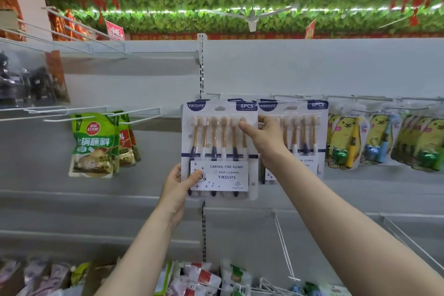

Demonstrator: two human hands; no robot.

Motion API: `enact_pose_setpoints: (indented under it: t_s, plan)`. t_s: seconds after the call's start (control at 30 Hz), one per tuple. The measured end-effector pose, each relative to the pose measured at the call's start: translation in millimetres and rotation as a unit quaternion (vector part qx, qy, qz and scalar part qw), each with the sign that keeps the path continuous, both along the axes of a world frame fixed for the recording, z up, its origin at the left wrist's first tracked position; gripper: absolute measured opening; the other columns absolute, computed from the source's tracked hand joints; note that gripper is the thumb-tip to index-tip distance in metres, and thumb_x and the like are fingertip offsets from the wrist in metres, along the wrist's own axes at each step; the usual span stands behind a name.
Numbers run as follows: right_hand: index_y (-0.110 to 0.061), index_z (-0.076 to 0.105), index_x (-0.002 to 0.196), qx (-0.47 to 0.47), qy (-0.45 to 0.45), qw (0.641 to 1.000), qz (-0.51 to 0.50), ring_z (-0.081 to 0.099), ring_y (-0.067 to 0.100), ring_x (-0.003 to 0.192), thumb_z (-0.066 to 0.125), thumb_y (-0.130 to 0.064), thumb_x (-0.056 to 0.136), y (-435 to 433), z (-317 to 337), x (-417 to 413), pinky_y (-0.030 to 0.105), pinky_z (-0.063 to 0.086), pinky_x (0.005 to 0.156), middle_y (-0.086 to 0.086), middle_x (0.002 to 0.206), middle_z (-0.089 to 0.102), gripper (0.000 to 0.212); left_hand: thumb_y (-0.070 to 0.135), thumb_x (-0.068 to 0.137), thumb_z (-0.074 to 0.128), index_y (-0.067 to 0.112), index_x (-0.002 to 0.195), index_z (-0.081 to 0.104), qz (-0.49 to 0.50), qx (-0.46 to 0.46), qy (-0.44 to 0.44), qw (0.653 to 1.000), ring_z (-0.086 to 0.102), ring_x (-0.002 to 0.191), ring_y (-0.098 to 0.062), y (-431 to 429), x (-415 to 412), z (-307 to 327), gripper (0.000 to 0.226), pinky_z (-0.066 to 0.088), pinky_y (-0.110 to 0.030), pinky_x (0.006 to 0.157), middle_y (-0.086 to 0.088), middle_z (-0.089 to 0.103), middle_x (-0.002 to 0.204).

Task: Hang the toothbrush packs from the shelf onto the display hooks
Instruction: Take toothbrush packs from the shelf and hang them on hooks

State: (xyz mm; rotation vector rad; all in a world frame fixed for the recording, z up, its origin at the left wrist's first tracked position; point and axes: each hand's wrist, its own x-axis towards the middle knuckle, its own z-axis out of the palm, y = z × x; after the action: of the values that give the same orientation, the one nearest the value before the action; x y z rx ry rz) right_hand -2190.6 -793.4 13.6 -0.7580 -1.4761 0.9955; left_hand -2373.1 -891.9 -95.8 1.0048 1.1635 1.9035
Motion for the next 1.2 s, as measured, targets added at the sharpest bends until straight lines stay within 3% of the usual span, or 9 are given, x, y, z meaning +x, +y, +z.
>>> enact_pose_setpoints:
  t_s: [0.2,0.27,0.4,0.7,0.9,1.03,1.2]
  plan:
    - [-0.012,0.062,0.118,0.016,-0.014,0.999,-0.028,0.062,-0.004,0.088,0.079,-0.022,0.085,6.9,0.3,-8.4,0.005,0.045,0.057,-0.009,0.099,0.07,0.039,0.02,0.071,0.078,0.018,0.116,0.063,-0.008,0.007,-0.003,1.0,0.07,0.104,-0.019,20.3,-12.9,-6.8,0.048,0.05,-0.037,0.094,-0.003,0.074,0.113]
    - [-0.014,0.063,0.119,0.035,-0.026,0.998,-0.045,0.063,-0.003,0.089,0.08,-0.026,0.084,9.4,-1.1,-12.3,0.008,0.047,0.064,-0.009,0.101,0.071,0.04,0.018,0.074,0.077,0.017,0.116,0.062,-0.008,0.005,-0.002,1.0,0.069,0.105,-0.02,27.0,-17.7,-9.0,0.045,0.05,-0.037,0.095,-0.003,0.074,0.113]
    - [-0.02,0.06,0.126,0.059,-0.072,0.991,-0.094,0.066,0.012,0.1,0.079,-0.043,0.08,12.0,-7.0,-18.8,0.028,0.053,0.084,-0.003,0.11,0.07,0.055,0.012,0.083,0.074,0.015,0.118,0.061,0.001,0.003,0.008,1.0,0.069,0.104,-0.021,38.7,-29.1,-14.7,0.037,0.05,-0.036,0.093,-0.006,0.073,0.114]
    - [-0.016,0.053,0.135,0.062,-0.114,0.982,-0.136,0.06,0.02,0.114,0.076,-0.045,0.084,13.6,-6.2,-27.6,0.033,0.049,0.095,0.006,0.126,0.062,0.063,0.008,0.086,0.072,0.016,0.113,0.062,0.006,0.004,0.024,1.0,0.071,0.094,-0.014,56.8,-39.5,-17.0,0.03,0.051,-0.027,0.081,-0.003,0.075,0.108]
    - [-0.013,0.054,0.13,0.037,-0.134,0.98,-0.139,0.057,0.013,0.094,0.075,-0.041,0.087,12.5,0.8,-31.1,0.015,0.038,0.061,0.001,0.115,0.062,0.056,0.01,0.087,0.072,0.02,0.107,0.062,0.015,-0.007,0.068,0.998,0.071,0.095,-0.013,62.6,-51.0,-9.1,0.025,0.053,-0.032,0.089,-0.001,0.075,0.105]
    - [-0.011,0.053,0.132,0.034,-0.134,0.979,-0.149,0.053,0.013,0.099,0.074,-0.041,0.087,10.8,-2.2,-34.2,0.023,0.039,0.079,0.0,0.114,0.059,0.058,0.01,0.089,0.071,0.02,0.108,0.062,0.013,-0.009,0.071,0.997,0.071,0.092,-0.01,64.1,-53.5,-8.4,0.023,0.053,-0.026,0.082,0.0,0.074,0.105]
    - [-0.01,0.053,0.133,0.023,-0.136,0.978,-0.155,0.05,0.01,0.098,0.073,-0.04,0.089,6.9,-0.6,-34.9,0.023,0.038,0.081,-0.002,0.113,0.057,0.057,0.01,0.089,0.071,0.021,0.109,0.061,0.008,-0.012,0.072,0.997,0.071,0.089,-0.005,63.1,-51.2,-9.6,0.025,0.053,-0.016,0.073,0.002,0.074,0.105]
